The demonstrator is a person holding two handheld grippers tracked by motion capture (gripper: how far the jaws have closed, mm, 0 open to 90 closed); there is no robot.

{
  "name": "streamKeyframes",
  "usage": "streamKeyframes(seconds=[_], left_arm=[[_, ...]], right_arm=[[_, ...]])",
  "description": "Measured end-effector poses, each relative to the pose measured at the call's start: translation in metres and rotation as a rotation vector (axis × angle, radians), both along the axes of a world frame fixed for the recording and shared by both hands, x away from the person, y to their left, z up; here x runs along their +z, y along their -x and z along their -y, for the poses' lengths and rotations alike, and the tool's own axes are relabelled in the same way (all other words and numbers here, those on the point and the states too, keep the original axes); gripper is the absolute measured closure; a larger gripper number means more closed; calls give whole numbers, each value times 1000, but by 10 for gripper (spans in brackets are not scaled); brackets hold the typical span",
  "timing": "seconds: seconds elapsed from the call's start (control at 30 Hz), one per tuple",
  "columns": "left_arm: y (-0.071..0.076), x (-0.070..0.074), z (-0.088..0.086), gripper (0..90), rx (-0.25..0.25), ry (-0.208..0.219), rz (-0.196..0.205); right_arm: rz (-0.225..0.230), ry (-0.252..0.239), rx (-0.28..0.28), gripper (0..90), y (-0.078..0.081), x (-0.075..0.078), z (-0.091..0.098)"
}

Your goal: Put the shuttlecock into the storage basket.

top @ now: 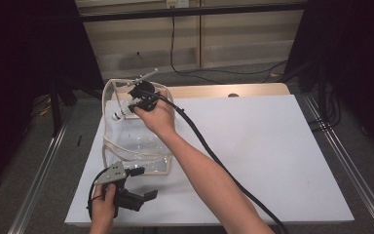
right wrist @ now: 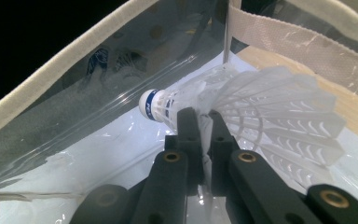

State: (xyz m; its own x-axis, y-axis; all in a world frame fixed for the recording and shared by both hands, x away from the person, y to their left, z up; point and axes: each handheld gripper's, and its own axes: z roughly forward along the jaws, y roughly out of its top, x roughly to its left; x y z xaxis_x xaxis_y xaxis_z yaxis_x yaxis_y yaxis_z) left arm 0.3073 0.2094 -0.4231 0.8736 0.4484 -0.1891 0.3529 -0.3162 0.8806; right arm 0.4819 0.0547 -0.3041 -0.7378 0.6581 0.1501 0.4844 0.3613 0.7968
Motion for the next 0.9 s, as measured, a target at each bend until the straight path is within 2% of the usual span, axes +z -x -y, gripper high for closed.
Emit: streamKeyframes(seconds=[0.9], left_arm=[[0,0,0,38,0,2,1]], right_arm=[[-12,9,-11,874,0,-11,-8]])
